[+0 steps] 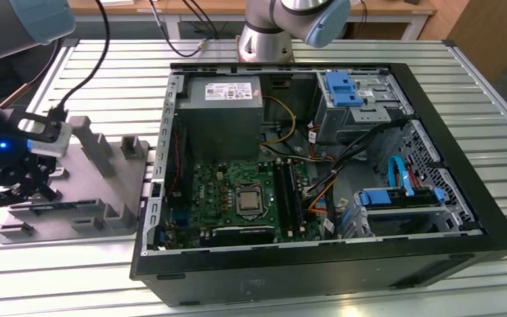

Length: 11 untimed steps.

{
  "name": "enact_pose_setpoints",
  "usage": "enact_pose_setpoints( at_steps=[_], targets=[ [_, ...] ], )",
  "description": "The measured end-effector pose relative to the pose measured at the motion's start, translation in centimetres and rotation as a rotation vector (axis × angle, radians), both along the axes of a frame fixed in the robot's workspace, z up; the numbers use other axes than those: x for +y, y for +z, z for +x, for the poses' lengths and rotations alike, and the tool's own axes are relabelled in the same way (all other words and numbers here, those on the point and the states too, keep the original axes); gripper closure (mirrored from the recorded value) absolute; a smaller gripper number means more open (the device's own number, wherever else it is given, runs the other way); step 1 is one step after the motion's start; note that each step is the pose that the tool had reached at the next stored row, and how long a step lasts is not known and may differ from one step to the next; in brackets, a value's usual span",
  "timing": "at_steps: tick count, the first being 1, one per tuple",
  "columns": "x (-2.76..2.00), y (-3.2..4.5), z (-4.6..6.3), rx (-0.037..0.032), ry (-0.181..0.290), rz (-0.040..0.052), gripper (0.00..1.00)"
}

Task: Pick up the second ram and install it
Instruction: 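Pick up the second ram and move it above second insertion slot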

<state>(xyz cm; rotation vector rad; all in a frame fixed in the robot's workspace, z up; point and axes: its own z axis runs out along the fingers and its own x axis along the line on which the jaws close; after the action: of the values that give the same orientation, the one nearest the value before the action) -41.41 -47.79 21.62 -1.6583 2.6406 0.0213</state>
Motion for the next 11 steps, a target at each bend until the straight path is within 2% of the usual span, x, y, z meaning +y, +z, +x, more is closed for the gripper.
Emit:
enact_pose_setpoints(
  at_steps=[11],
  targets=[
    [0.0, 0.0, 0.0, 0.0, 0.069, 0.0, 0.9]
  ],
)
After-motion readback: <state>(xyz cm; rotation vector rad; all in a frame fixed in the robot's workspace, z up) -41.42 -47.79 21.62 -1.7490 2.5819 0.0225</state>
